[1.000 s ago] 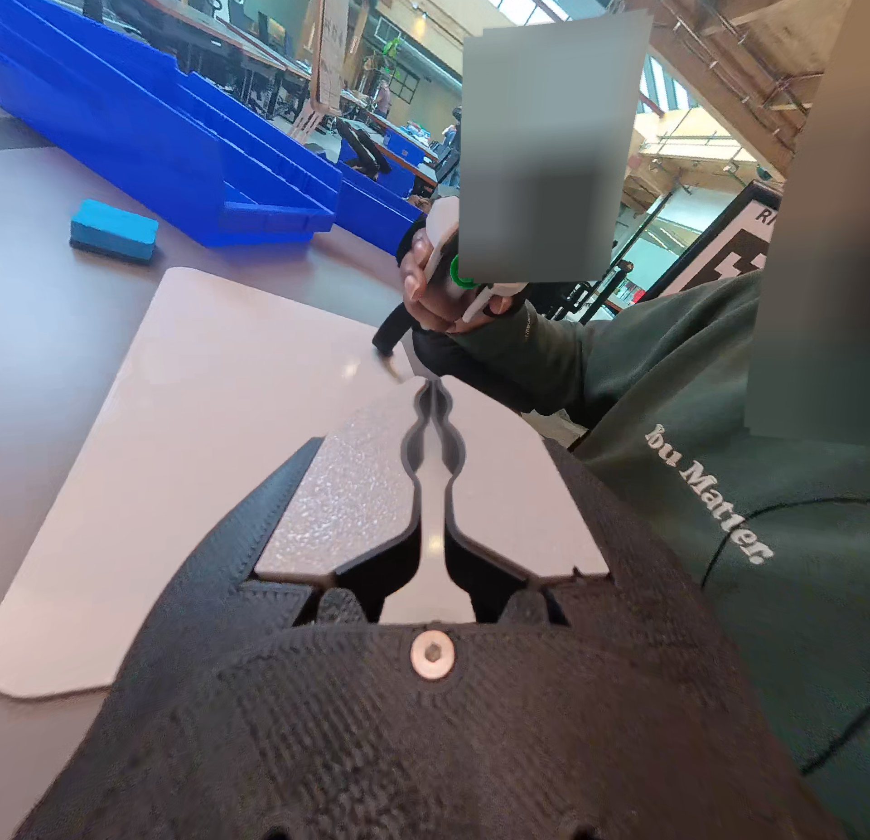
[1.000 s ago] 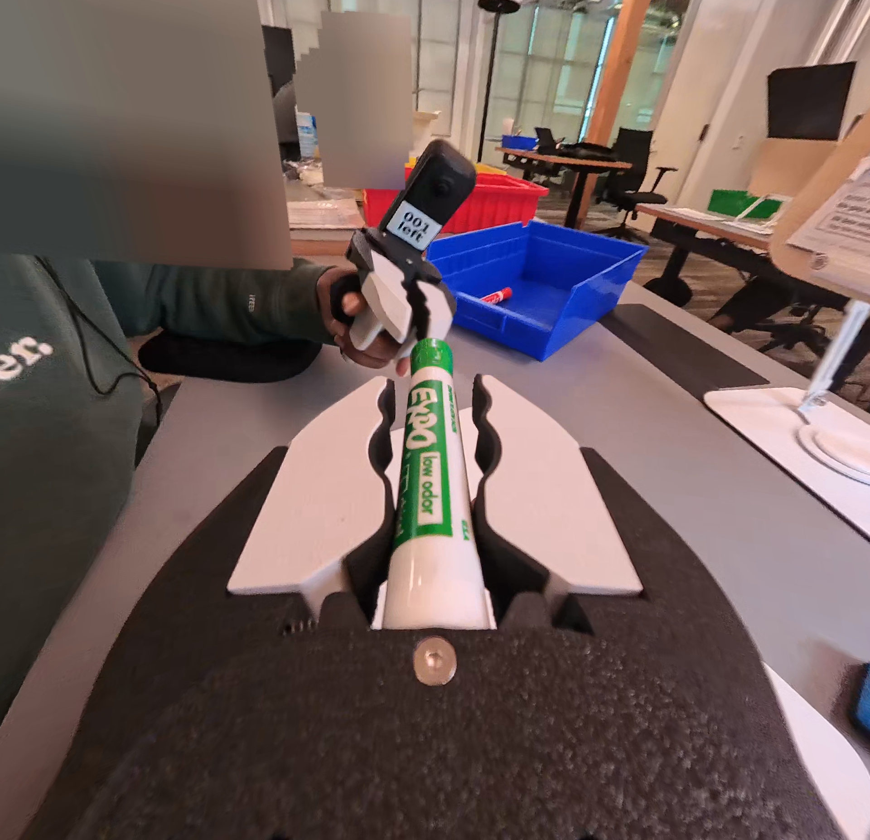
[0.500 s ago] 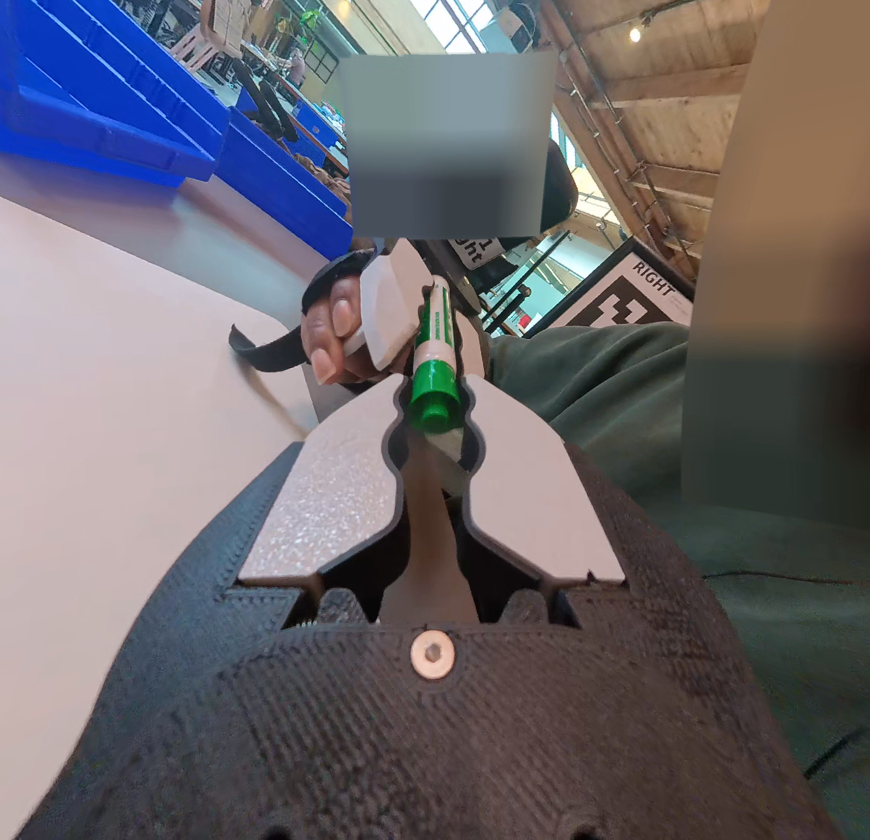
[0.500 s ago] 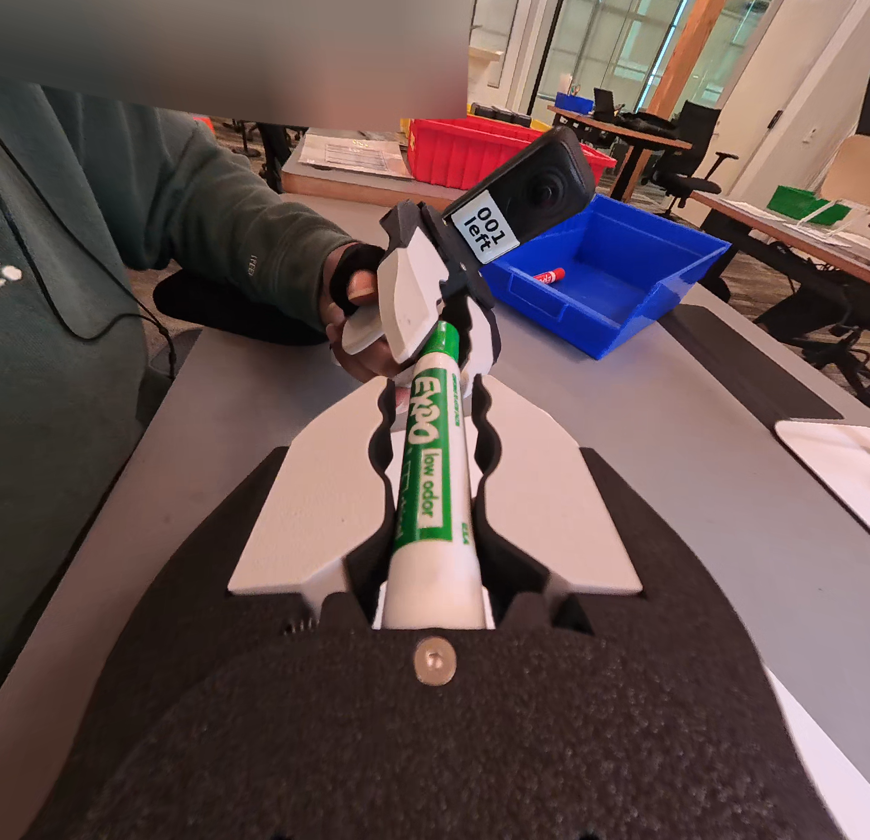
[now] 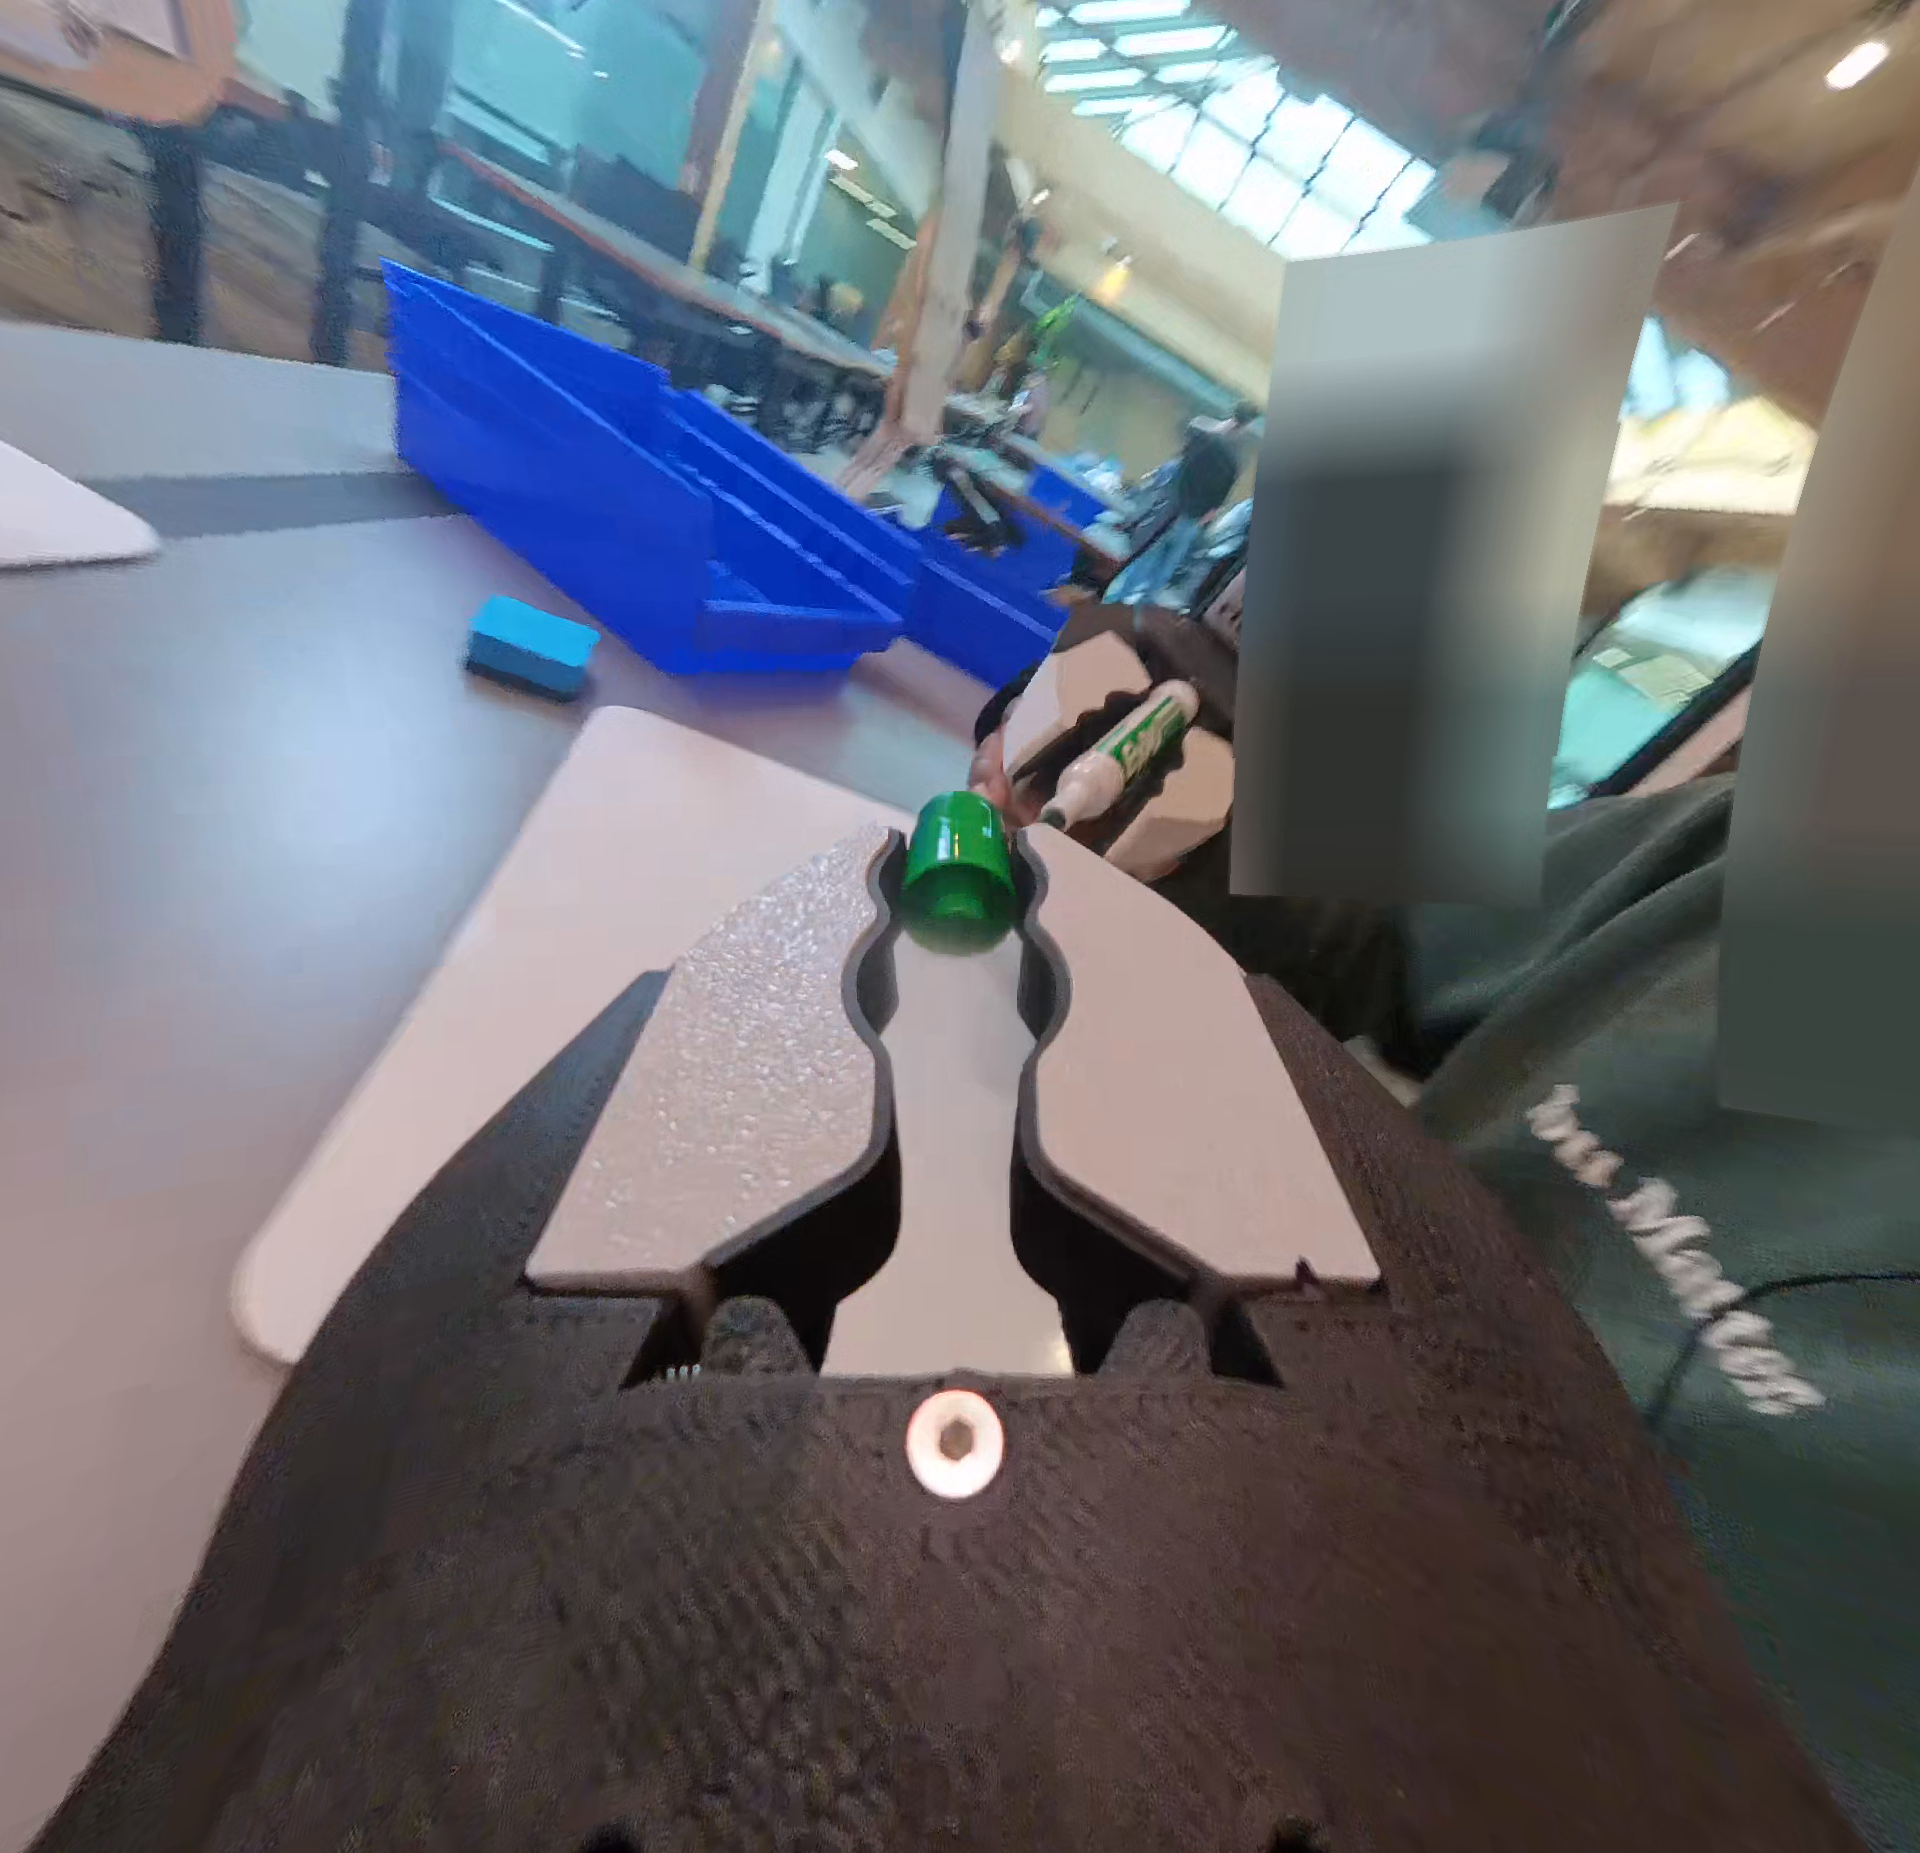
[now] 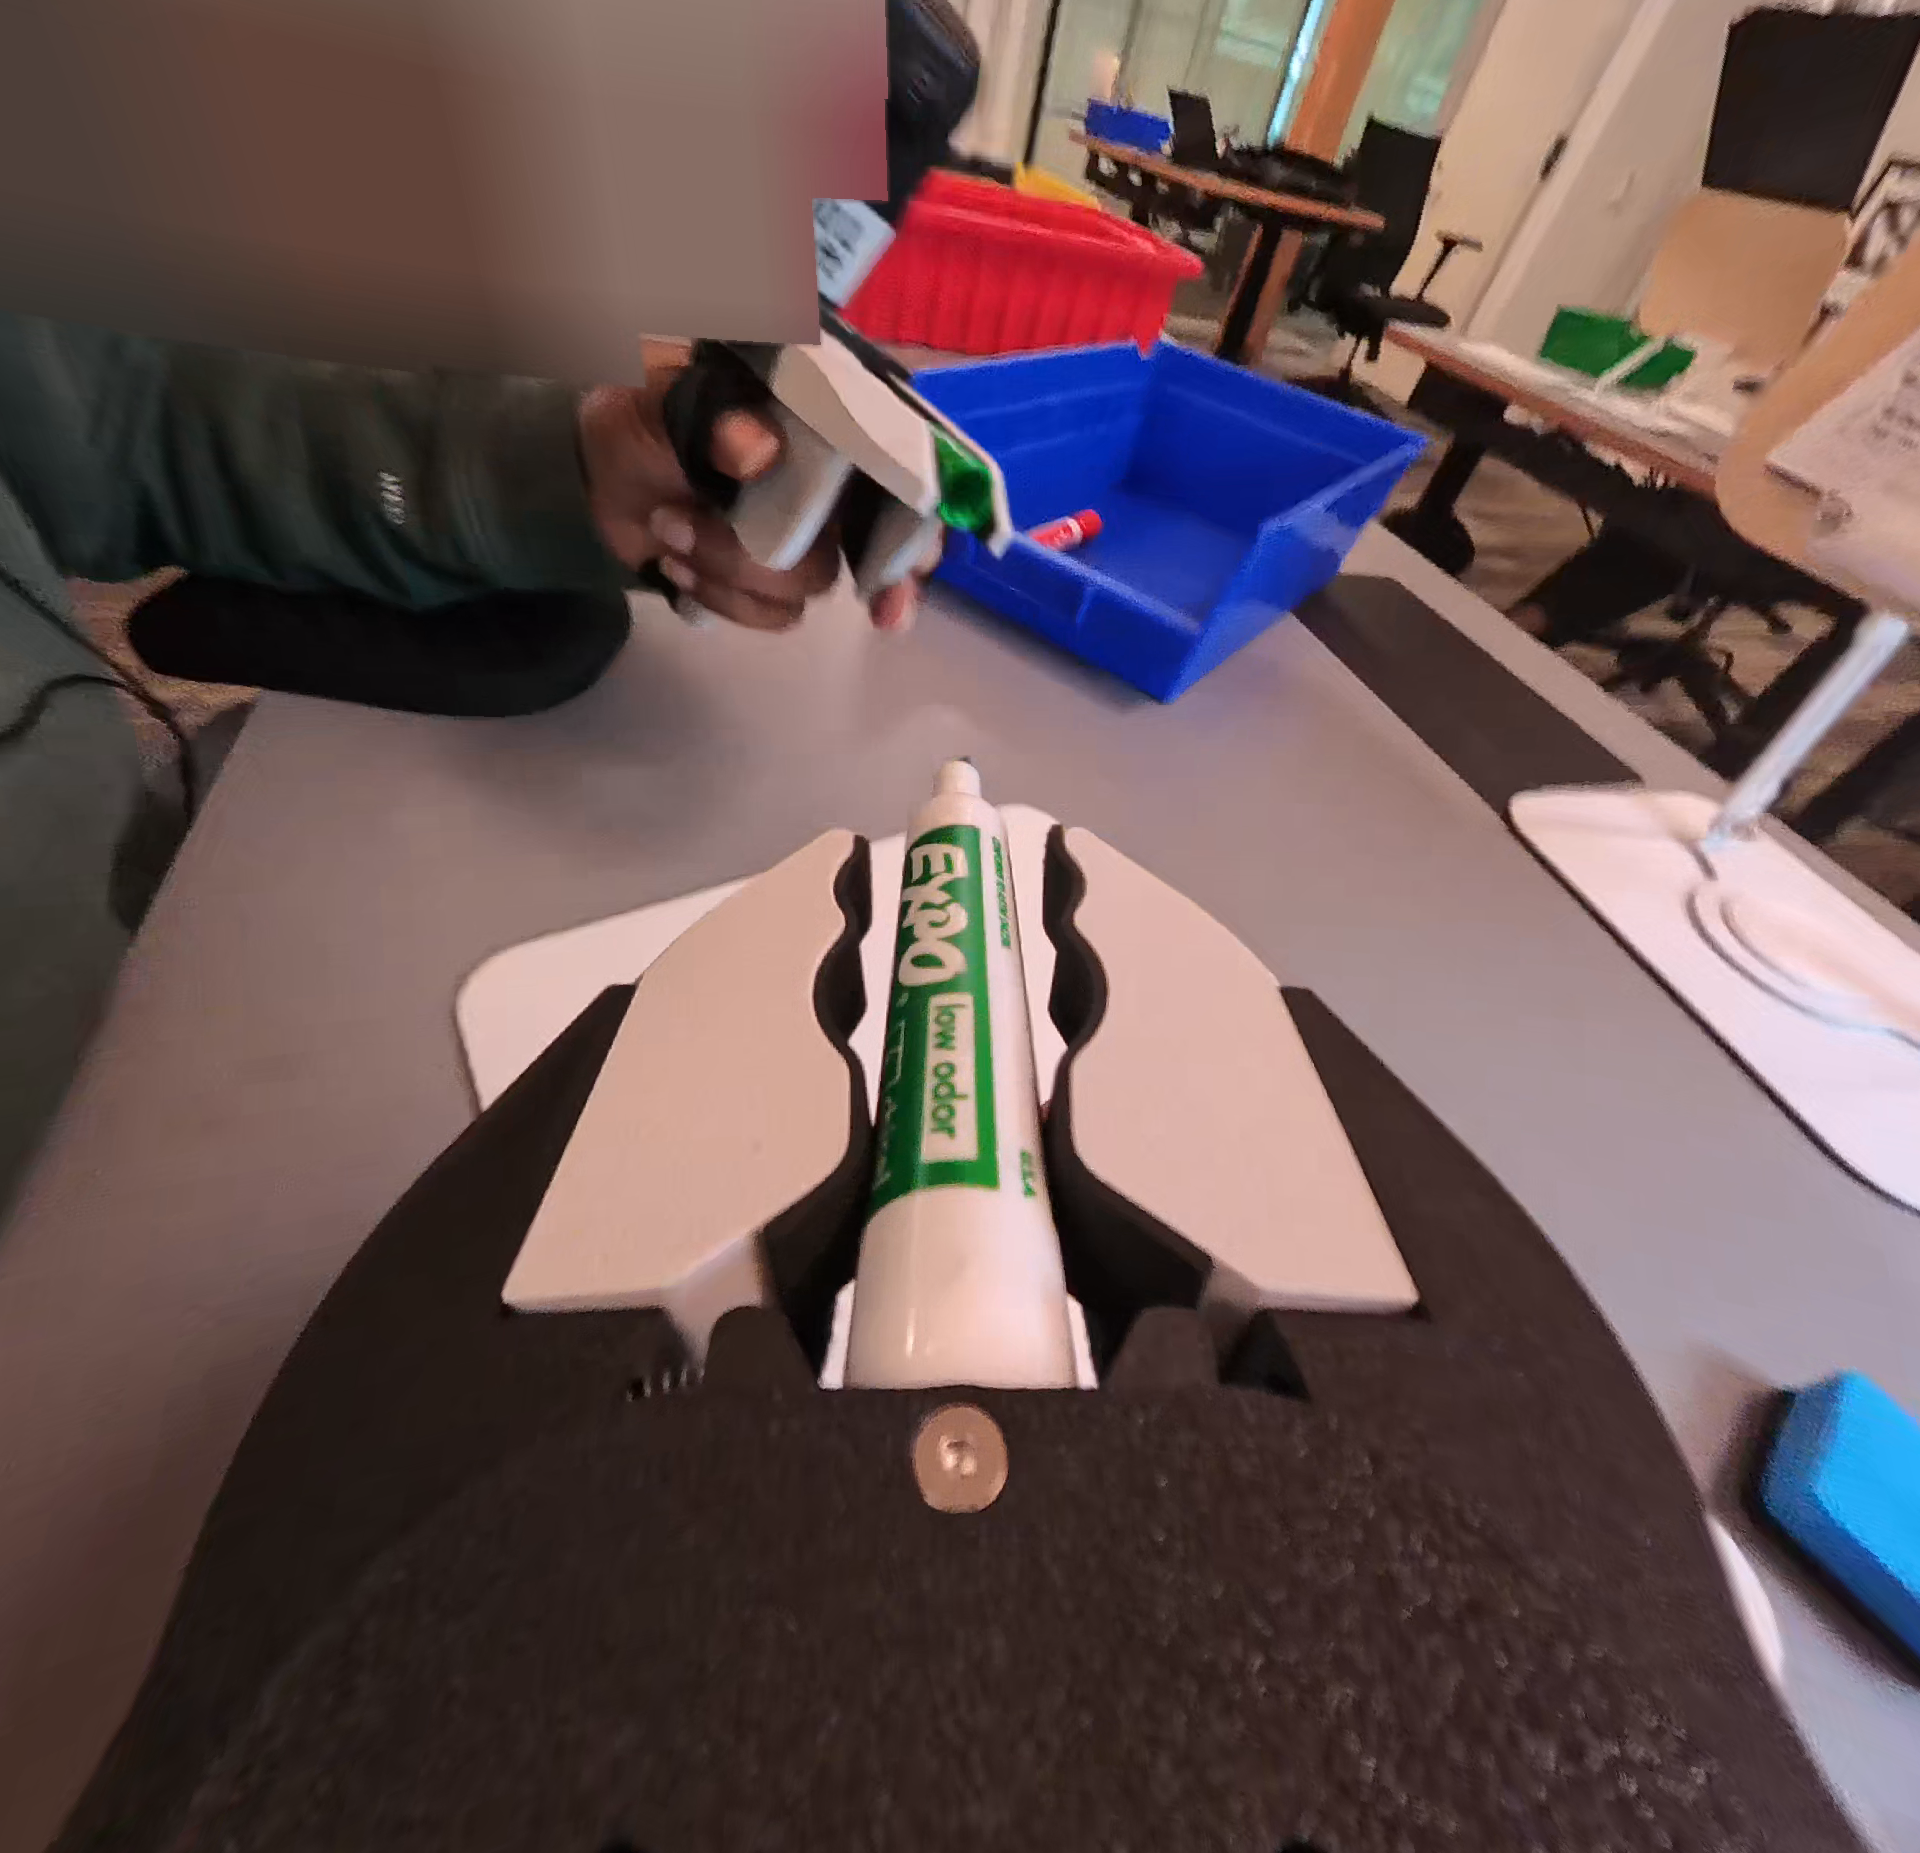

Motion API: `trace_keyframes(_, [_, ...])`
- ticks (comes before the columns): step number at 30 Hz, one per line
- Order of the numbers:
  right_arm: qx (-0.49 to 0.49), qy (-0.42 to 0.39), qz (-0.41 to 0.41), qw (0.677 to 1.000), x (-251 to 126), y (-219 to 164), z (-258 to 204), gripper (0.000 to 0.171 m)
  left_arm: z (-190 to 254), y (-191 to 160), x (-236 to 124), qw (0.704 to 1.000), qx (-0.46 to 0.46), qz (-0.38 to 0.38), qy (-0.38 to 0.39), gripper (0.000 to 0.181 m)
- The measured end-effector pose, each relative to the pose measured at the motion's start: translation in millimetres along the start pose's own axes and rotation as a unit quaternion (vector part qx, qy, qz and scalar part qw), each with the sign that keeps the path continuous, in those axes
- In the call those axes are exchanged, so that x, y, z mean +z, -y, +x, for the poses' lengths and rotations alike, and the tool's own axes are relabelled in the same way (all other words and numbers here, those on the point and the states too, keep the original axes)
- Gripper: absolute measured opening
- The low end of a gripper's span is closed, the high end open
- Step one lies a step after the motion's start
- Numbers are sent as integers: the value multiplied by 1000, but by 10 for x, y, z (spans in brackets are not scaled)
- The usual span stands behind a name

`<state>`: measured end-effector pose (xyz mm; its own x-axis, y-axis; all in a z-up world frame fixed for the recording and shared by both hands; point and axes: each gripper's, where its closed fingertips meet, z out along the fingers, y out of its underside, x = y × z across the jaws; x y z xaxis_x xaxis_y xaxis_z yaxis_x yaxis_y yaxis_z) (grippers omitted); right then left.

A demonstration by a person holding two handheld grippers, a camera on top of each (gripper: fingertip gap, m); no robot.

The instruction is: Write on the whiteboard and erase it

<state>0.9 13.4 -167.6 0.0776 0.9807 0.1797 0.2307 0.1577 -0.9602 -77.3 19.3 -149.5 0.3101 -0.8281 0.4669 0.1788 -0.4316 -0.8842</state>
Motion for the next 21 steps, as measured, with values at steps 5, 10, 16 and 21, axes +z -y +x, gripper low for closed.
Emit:
trace_keyframes(5, [48,1,-73,996,44,-307,117,34,-264,-35,-211,989,93,-34,107,19])
trace_keyframes(10, [42,-3,-124,991,104,-456,140,34,-427,-401,-280,964,168,-119,168,19])
trace_keyframes(16, [-5,30,-227,973,296,-657,142,34,-395,-829,-318,958,168,-181,143,19])
trace_keyframes(21, [-63,72,-311,946,497,-766,201,34,-343,-816,-285,957,185,-180,133,19])
